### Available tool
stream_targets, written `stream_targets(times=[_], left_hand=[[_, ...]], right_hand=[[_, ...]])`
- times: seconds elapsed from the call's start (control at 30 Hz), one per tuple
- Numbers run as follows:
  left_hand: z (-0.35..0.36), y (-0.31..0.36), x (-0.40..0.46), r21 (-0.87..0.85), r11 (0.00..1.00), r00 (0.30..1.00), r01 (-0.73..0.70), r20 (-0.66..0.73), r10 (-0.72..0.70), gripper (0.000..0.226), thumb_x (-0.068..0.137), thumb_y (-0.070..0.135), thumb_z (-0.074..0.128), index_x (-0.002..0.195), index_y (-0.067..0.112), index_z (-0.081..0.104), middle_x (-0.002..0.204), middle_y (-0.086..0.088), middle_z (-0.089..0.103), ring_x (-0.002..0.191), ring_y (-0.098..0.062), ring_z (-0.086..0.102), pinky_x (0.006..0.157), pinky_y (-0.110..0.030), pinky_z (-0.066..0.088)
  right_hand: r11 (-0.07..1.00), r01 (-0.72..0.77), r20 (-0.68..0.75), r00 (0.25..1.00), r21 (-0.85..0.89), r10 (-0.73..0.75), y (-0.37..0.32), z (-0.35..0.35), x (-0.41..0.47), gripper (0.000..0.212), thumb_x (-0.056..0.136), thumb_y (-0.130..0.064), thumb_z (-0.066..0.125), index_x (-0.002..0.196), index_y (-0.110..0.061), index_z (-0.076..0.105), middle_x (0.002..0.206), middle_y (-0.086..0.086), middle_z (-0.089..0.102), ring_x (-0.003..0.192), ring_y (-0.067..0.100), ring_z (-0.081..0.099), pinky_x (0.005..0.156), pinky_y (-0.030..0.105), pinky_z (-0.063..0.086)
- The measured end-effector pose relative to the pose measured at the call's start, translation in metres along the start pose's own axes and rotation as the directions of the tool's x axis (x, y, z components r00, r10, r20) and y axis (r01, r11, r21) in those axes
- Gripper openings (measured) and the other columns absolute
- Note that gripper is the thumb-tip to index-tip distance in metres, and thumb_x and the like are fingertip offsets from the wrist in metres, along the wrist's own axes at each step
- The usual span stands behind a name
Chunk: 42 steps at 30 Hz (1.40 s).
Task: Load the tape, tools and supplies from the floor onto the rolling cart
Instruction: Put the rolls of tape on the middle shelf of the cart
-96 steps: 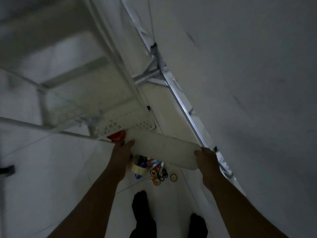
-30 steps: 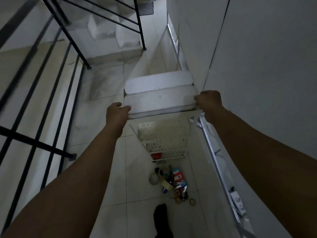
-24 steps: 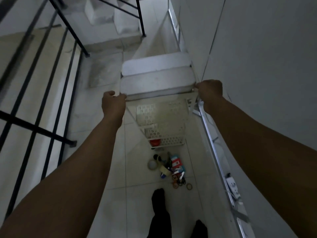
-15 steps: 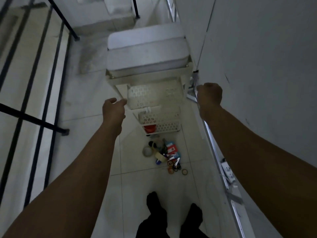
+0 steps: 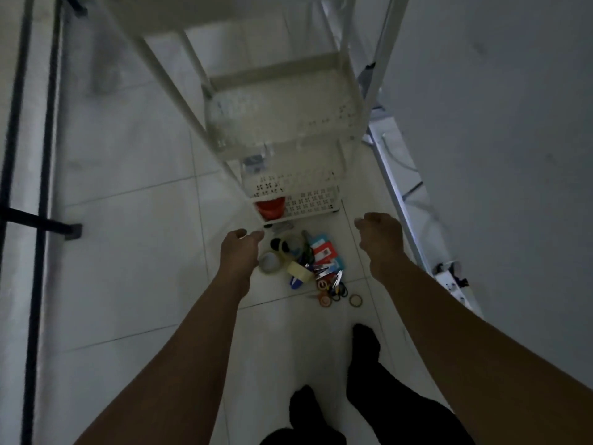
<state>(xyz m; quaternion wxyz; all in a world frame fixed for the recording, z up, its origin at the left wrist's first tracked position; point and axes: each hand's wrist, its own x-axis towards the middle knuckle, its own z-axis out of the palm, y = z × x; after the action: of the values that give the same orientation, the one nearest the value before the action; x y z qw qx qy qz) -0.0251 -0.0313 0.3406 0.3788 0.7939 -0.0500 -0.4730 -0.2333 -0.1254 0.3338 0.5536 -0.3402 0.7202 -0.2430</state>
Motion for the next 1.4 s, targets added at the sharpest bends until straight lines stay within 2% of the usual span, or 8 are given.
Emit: stream_targets(times=[0.13,0.3,0.5,0.67,0.8,0.97,1.13,1.4], left_hand=[[0.022,-0.057,0.059,-0.016,1.0,1.0,0.027,-0.007,-0.027,0.065,0.088,0.029,0.066,0.143,0.007,0.039,0.135,-0.015,0.052,0.109,-0.024,0.056,0.094,-0.039,0.051],[0.051,-0.121,0.128,-0.029,0.998,0.998,0.06,-0.014,-0.06,0.061,0.09,0.023,0.065,0.142,0.006,0.038,0.132,-0.019,0.052,0.102,-0.024,0.054,0.082,-0.036,0.049],[0.084,-0.185,0.214,0.005,0.999,0.997,0.047,-0.056,-0.046,0.057,0.088,0.019,0.067,0.138,0.003,0.044,0.129,-0.018,0.051,0.113,-0.031,0.053,0.096,-0.045,0.049],[0.108,-0.228,0.271,0.05,0.999,0.996,-0.008,-0.084,0.012,0.019,0.087,0.018,0.067,0.072,0.009,0.058,0.07,-0.003,0.054,0.068,-0.017,0.053,0.056,-0.025,0.043],[0.127,-0.255,0.298,0.093,0.995,0.995,-0.029,-0.097,0.038,0.019,0.086,0.023,0.07,0.077,0.012,0.058,0.075,-0.001,0.056,0.063,-0.008,0.049,0.049,-0.021,0.038],[0.144,-0.271,0.321,0.254,0.967,0.986,0.007,-0.166,0.037,0.035,0.078,0.043,0.071,0.067,0.014,0.056,0.073,-0.004,0.061,0.068,-0.019,0.059,0.071,-0.031,0.053],[0.15,-0.27,0.321,0.419,0.901,0.972,0.114,-0.233,-0.015,0.037,0.087,0.04,0.06,0.105,0.008,0.064,0.117,-0.009,0.063,0.113,-0.03,0.056,0.106,-0.049,0.036],[0.131,-0.257,0.31,0.381,0.925,0.942,0.01,-0.314,0.119,0.041,0.083,0.045,0.063,0.071,0.005,0.067,0.075,-0.012,0.068,0.068,-0.026,0.065,0.057,-0.028,0.046]], right_hand=[[0.999,-0.03,0.027,0.999,-0.044,0.031,0.065,0.033,0.047,0.033,0.087,-0.012,0.062,0.119,-0.01,0.058,0.099,0.011,0.062,0.067,0.013,0.055,0.056,0.026,0.048],[0.993,-0.025,0.025,0.999,-0.113,0.028,0.133,0.076,0.103,0.034,0.083,-0.009,0.061,0.118,-0.009,0.06,0.119,0.015,0.063,0.103,0.03,0.063,0.09,0.045,0.055],[0.972,0.059,0.077,0.996,-0.226,-0.042,0.199,0.122,0.169,0.029,0.082,-0.006,0.064,0.11,-0.003,0.063,0.112,0.017,0.066,0.1,0.029,0.063,0.089,0.04,0.054],[0.928,0.109,0.269,0.963,-0.356,-0.009,0.252,0.158,0.198,0.015,0.077,-0.009,0.072,0.076,-0.004,0.057,0.08,0.009,0.061,0.082,0.025,0.059,0.075,0.036,0.051],[0.87,0.158,0.422,0.905,-0.467,0.062,0.28,0.177,0.211,0.032,0.078,-0.02,0.075,0.104,-0.004,0.064,0.096,0.006,0.062,0.089,0.016,0.056,0.075,0.028,0.047],[0.8,0.246,0.461,0.886,-0.547,0.043,0.293,0.183,0.22,0.04,0.077,-0.025,0.076,0.104,0.003,0.067,0.104,0.016,0.069,0.09,0.025,0.065,0.072,0.032,0.05],[0.75,0.321,0.528,0.848,-0.579,0.044,0.291,0.176,0.222,0.038,0.08,-0.026,0.073,0.109,-0.002,0.067,0.112,0.013,0.068,0.099,0.022,0.064,0.071,0.027,0.05],[0.728,0.325,0.524,0.85,-0.604,0.055,0.268,0.149,0.218,0.039,0.085,-0.02,0.068,0.119,-0.003,0.063,0.123,0.013,0.062,0.105,0.024,0.059,0.076,0.026,0.05]])
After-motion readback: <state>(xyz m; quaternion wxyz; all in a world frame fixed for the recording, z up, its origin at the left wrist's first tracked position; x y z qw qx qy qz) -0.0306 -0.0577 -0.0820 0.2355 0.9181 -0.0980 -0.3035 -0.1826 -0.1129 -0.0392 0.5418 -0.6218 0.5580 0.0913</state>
